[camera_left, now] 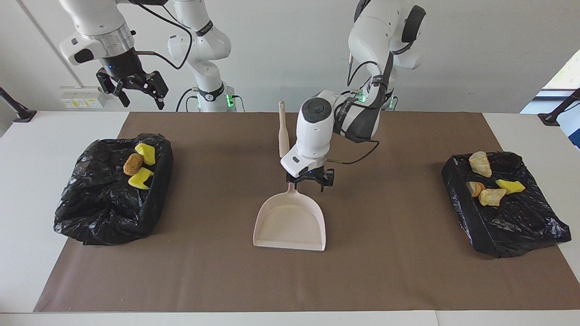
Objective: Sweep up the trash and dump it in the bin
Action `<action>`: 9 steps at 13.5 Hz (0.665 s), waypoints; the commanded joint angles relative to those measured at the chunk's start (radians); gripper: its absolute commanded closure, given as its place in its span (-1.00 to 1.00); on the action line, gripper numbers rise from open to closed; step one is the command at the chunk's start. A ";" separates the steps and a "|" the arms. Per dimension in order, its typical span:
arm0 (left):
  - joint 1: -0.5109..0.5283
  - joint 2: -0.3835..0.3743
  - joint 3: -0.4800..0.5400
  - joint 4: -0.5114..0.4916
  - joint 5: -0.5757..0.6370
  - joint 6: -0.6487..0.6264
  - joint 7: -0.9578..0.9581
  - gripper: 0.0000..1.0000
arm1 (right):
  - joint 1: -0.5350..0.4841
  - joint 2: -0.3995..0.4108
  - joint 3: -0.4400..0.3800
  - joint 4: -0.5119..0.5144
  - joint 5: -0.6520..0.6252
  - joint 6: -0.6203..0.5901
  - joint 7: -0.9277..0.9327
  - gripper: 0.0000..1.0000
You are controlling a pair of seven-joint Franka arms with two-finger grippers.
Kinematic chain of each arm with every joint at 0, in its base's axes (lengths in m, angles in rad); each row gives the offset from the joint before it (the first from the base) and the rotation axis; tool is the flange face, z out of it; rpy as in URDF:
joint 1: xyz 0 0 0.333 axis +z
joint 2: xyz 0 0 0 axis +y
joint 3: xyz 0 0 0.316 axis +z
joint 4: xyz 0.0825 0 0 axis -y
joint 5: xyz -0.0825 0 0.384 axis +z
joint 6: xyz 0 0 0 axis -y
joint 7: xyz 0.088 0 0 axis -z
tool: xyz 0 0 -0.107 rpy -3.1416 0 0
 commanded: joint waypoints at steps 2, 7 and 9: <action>0.096 -0.210 -0.007 -0.134 0.006 -0.095 0.143 -0.79 | 0.005 -0.004 -0.007 -0.004 0.022 0.004 -0.023 -1.00; 0.241 -0.374 -0.007 -0.133 0.006 -0.196 0.372 -1.00 | 0.003 -0.004 -0.005 -0.004 0.022 0.004 -0.025 -1.00; 0.290 -0.420 -0.005 -0.122 0.006 -0.212 0.419 -1.00 | 0.003 -0.004 -0.005 -0.002 0.023 0.004 -0.025 -1.00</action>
